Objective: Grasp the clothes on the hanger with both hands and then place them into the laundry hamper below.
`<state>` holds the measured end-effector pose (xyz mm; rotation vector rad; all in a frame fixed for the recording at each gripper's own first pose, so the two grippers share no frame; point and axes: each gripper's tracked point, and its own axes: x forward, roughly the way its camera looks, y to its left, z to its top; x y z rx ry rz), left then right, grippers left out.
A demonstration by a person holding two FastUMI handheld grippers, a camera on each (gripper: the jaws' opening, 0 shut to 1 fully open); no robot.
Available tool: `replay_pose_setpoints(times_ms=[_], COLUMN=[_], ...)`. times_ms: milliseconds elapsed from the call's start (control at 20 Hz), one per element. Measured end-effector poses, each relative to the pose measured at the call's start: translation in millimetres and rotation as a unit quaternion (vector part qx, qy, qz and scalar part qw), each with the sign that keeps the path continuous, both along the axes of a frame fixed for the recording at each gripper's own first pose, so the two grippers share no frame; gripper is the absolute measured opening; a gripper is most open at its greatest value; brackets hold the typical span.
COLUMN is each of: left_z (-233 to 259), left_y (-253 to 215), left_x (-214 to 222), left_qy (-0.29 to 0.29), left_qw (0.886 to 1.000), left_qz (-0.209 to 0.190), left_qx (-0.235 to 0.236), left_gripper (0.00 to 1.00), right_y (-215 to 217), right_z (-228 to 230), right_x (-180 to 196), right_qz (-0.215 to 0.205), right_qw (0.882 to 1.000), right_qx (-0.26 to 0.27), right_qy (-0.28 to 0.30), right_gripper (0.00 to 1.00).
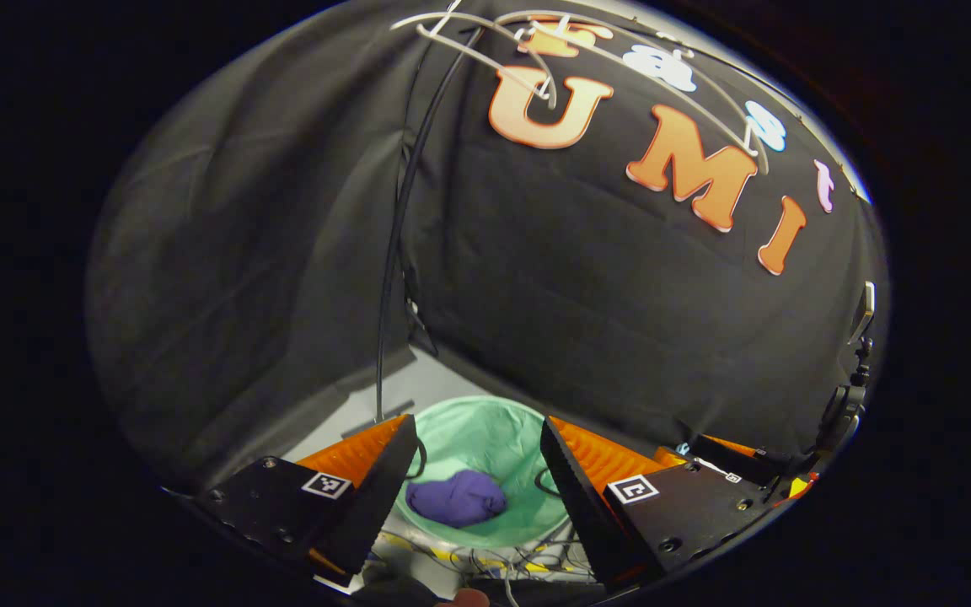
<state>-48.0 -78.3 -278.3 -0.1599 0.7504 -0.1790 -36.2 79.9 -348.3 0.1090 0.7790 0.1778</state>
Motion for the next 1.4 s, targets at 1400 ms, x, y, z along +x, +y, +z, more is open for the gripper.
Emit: replay_pose_setpoints(times_ms=[1400], left_z=[307], left_y=[105], left_x=[65], left_qy=[-0.368], left_qw=[0.920], left_qz=[0.126], left_qx=[0.046], left_gripper=[0.89], right_y=[-188], right_z=[326], right_x=[48], right_qz=[-0.163], right_qw=[0.921], right_qx=[-0.064], right_qy=[-0.349], right_gripper=[0.84])
